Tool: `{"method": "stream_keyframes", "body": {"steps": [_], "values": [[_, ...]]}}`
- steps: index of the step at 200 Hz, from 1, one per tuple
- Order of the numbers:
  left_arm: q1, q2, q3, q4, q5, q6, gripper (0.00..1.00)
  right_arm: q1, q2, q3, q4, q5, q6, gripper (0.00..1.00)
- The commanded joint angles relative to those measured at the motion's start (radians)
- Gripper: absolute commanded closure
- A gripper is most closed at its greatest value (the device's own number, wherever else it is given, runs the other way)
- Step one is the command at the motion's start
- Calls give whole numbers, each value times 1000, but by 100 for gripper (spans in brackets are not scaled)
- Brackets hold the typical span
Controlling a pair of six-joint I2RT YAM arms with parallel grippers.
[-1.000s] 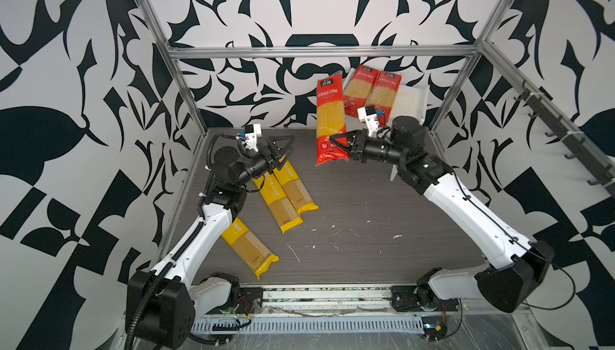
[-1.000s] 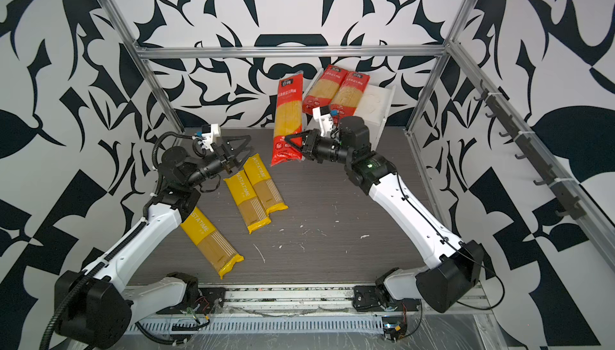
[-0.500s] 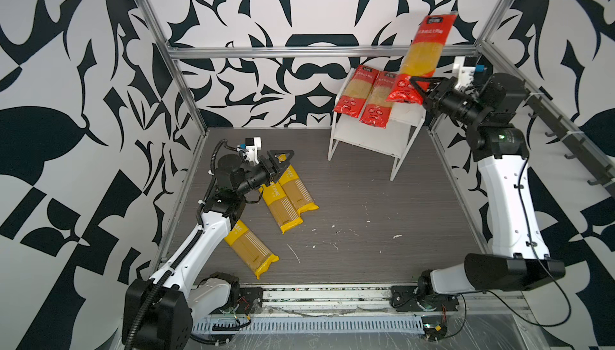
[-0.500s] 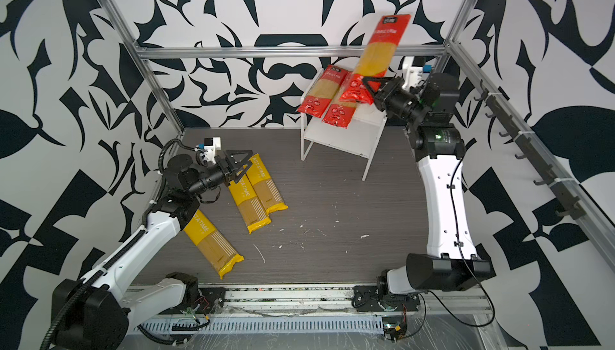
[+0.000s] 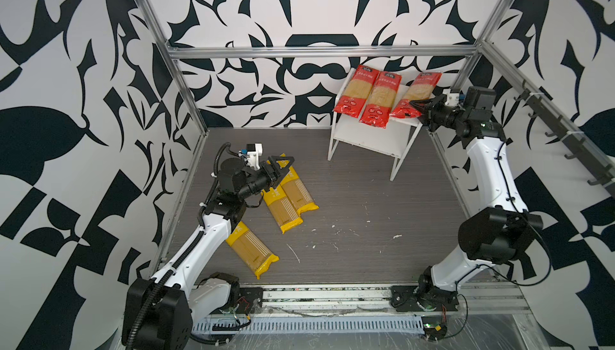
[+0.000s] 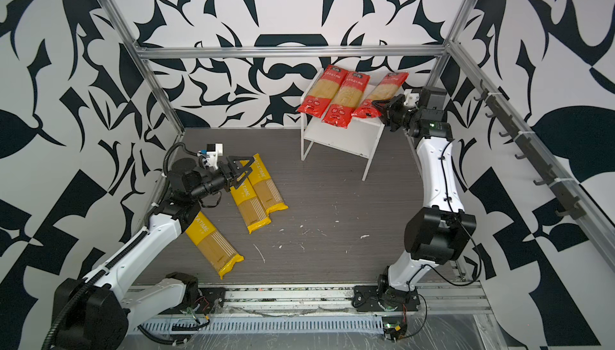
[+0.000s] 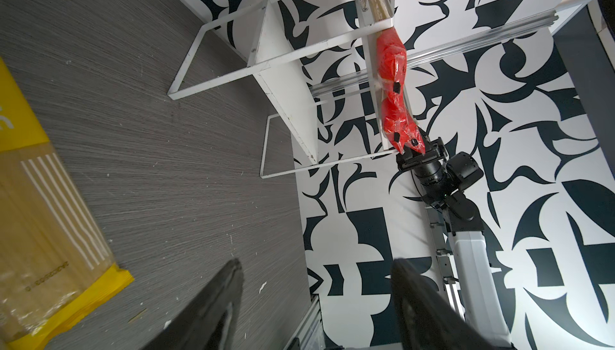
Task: Place and organize the pasta boxes and bags onto the shelf
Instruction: 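Carry the red bag to the shelf's top tier and lower it with the right gripper, then set the red bag beside the others and open the right gripper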
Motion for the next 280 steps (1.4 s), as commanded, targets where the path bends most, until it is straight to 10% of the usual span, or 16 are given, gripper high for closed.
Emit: {"method": "stream_keyframes", "body": {"steps": [1,49,82,99,220,280], "values": [[4,10,-13,28,-3,9,26,6,-99,32,201,-56,-42,100],[4,22,-16,55,3,-2,26,14,-80,50,109,-58,-63,100],[4,18,-19,57,5,-5,26,13,-96,83,0,-54,-86,56],[4,16,-17,58,9,-5,26,13,-106,104,-100,-20,-105,50],[1,34,8,-104,-35,114,27,45,-153,345,-576,207,-343,54],[-35,85,8,-62,-55,109,27,162,67,611,-654,344,-407,53]]}}
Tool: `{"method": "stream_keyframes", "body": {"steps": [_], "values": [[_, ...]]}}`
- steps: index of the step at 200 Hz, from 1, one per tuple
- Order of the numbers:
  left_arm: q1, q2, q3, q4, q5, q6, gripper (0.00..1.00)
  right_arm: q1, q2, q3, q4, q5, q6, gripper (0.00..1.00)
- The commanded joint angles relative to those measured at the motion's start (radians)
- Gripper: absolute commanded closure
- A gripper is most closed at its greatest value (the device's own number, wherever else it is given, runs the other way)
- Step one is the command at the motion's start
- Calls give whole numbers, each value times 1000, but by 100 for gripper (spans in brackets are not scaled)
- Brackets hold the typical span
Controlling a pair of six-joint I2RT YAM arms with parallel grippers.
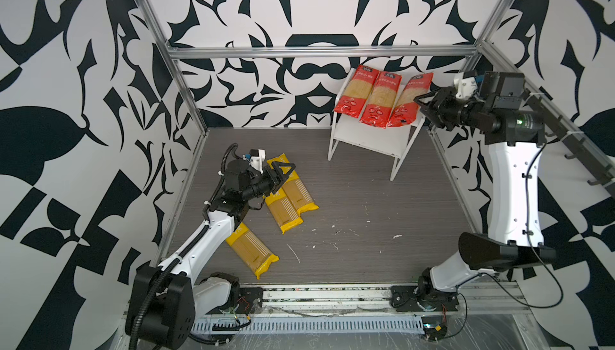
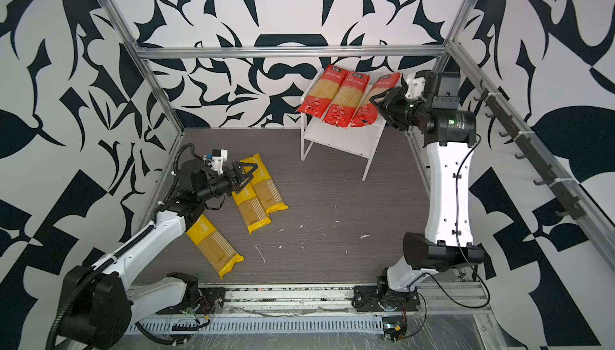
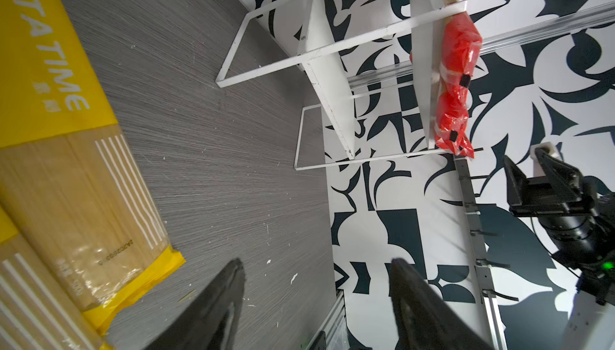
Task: Place and organize the pasta boxes and bags onto the shelf
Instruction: 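Set the red bag beside the others and open the right gripper, then withdraw the right gripper from the shelf toward the yellow PASTATIME bags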
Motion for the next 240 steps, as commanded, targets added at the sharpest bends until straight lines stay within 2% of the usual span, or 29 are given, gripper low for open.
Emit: {"method": "stream_keyframes", "body": {"steps": [1,24,45,69,88,103,117,151,201,217,240], "values": [[-20,17,31,1,-19,24,27,43,102,125,-26,87,-45,53],[-30,35,30,11,-21,24,27,69,242,310,-102,162,-61,53],[-33,35,18,14,-25,24,27,68,318,393,-147,198,-82,53],[-33,30,8,11,-26,31,27,53,314,378,-193,239,-129,53],[-33,28,0,8,-24,34,27,15,218,199,-161,288,-164,53],[-32,33,-1,10,-23,36,27,-47,140,52,-101,272,-160,55],[-32,44,3,16,-17,35,27,-77,117,8,-87,231,-169,55],[-32,54,25,9,-10,37,28,-82,129,95,-80,152,-160,55],[-32,39,11,-19,-23,52,28,-84,322,429,-187,212,-157,56],[-32,32,9,-35,-30,56,28,-69,328,421,-181,170,-143,59],[-32,17,12,-114,-86,112,28,53,220,273,-97,250,-191,60]]}}
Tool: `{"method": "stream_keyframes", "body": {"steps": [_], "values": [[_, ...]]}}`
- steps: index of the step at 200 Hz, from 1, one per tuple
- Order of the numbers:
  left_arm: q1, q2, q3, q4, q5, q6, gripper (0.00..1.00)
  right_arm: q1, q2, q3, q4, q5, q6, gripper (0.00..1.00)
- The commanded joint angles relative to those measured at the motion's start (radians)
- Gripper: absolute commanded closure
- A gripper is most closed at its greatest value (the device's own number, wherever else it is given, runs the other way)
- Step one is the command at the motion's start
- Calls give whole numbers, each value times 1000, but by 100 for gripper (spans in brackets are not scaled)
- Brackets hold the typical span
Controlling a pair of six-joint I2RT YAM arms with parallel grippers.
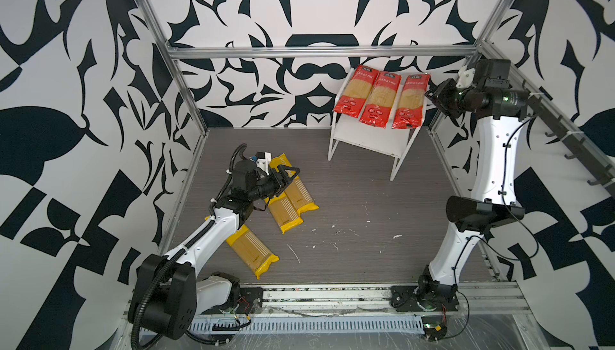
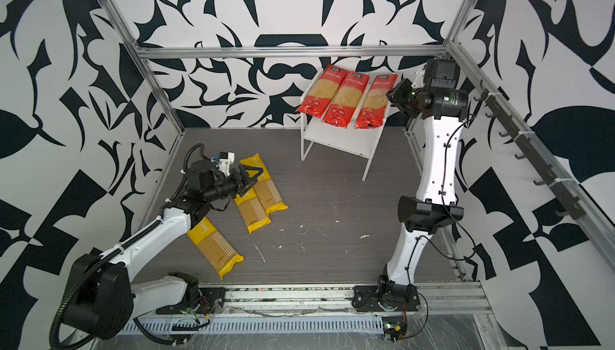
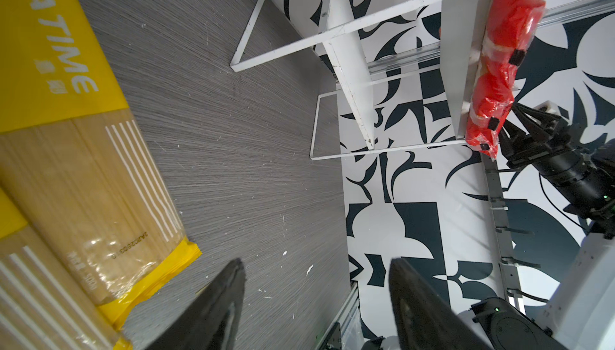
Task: Place and organize the pasta boxes and bags onto the shelf
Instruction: 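Withdraw the right gripper from the shelf toward the yellow PASTATIME bags, then grasp a yellow PASTATIME bag with the right gripper beside the left gripper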
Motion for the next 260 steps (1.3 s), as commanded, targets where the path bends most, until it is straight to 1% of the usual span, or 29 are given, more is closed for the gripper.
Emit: {"method": "stream_keyframes", "body": {"steps": [1,15,38,53,79,94,109,126,138,160,173,187,201,224,260], "values": [[-1,-28,13,-88,-56,66,28,119,-113,-97,54,52,-38,60],[-1,-31,31,-171,-99,127,28,191,-206,-196,115,102,-57,60],[-1,-50,50,-266,-167,191,27,303,-330,-326,204,131,-69,61],[-1,-68,56,-342,-234,221,27,417,-396,-434,270,137,-71,62],[-1,-91,61,-496,-383,252,26,652,-488,-705,460,152,-43,63],[-1,-113,41,-558,-473,238,26,782,-508,-845,573,176,-33,64],[-1,-148,12,-605,-533,224,25,890,-499,-939,654,200,-24,64],[6,-197,-28,-631,-563,216,24,992,-459,-1026,718,222,-14,64],[19,-230,-55,-644,-566,204,23,1044,-422,-1081,753,240,-2,64],[56,-270,-106,-646,-532,181,23,1102,-351,-1202,862,233,64,65],[74,-278,-129,-639,-499,168,23,1118,-297,-1256,921,203,116,66],[80,-275,-150,-620,-475,154,24,1126,-232,-1280,949,182,163,68],[80,-262,-164,-590,-456,135,24,1127,-175,-1291,968,175,178,69],[80,-207,-178,-521,-422,114,26,1102,-71,-1241,916,180,133,70],[80,-119,-165,-471,-407,123,26,1077,98,-1083,846,159,88,70]]}}
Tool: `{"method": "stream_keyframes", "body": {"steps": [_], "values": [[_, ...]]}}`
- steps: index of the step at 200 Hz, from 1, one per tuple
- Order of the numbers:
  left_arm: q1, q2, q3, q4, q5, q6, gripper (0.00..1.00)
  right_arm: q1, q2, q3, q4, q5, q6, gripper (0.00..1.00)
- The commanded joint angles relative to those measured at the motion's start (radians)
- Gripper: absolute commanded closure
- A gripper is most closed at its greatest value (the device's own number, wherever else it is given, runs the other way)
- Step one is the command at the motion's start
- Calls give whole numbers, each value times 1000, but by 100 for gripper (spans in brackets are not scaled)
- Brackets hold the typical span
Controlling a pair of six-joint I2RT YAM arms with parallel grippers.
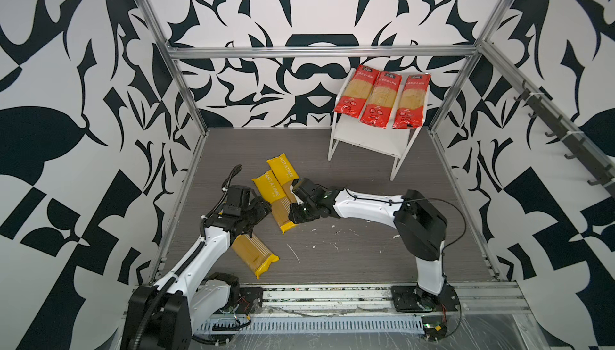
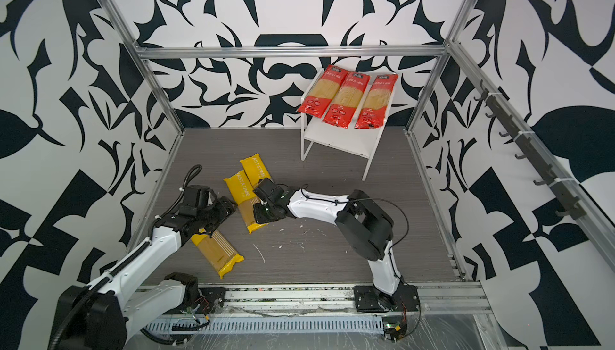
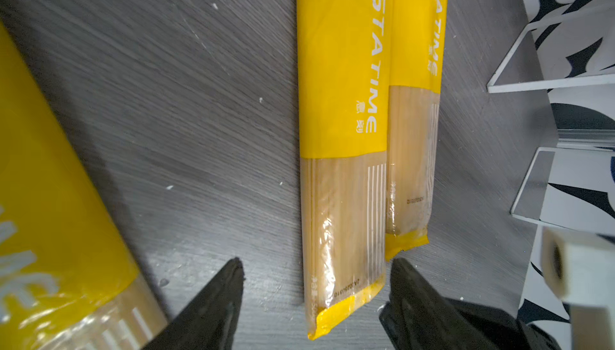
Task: Place and organize the pasta boxes and bags onto the shelf
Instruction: 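Grasp a yellow PASTATIME bag with the right gripper beside the left gripper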
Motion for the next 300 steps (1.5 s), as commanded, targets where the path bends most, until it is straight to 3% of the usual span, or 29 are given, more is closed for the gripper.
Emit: {"method": "stream_keyframes", "body": {"steps": [1,108,139,186,211,265,300], "values": [[3,38,2,46,24,-7,26,-16,58,125,-21,-15,-33,70],[12,100,-9,113,36,-2,26,-131,288,395,-226,65,-105,64],[22,152,-8,158,54,4,26,-130,300,406,-252,24,-101,60],[69,295,-9,277,153,-8,31,-97,285,292,-36,-161,21,57],[77,358,-10,323,204,-14,36,-96,300,262,65,-222,56,61],[97,415,-41,394,271,-31,64,-94,272,157,334,-381,135,73],[100,396,-44,389,285,-32,72,-95,222,75,487,-405,197,82]]}}
